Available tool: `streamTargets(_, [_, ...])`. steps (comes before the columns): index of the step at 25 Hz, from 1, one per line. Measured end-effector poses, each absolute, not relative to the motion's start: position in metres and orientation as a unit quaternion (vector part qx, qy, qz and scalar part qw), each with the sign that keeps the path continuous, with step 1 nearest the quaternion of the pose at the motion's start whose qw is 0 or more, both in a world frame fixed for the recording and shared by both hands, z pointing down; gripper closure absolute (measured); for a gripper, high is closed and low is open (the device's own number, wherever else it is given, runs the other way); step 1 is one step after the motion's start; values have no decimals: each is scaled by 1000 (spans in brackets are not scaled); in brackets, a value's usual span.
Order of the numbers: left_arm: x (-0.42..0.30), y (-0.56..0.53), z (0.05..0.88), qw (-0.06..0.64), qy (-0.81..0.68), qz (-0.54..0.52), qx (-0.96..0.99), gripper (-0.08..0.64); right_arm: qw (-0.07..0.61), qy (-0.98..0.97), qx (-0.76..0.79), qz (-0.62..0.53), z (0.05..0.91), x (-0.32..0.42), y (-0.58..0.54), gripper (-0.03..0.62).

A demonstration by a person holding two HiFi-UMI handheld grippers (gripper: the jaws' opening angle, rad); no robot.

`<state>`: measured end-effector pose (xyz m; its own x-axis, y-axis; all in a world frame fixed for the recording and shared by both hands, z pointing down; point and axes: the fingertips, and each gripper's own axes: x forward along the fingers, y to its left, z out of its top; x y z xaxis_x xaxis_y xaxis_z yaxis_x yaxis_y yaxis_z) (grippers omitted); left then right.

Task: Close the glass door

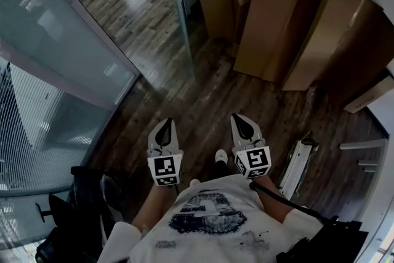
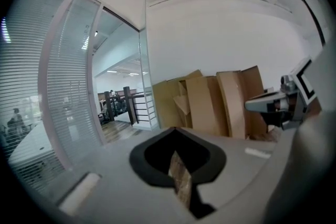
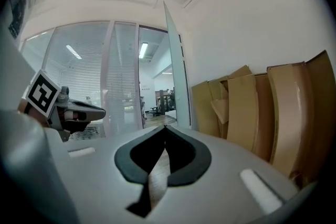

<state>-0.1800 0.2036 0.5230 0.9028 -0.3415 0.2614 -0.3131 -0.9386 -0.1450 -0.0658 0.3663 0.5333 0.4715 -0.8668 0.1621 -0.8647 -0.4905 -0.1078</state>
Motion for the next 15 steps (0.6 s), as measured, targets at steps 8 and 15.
streamTargets(8, [-125,206,520,55,178,-154,-970,557,21,518,-848,-107,540,-12,368,584])
streamTargets(15, [-94,202,519,63,193,-154,-967,558,32,521,-846,-109,546,24,369,584])
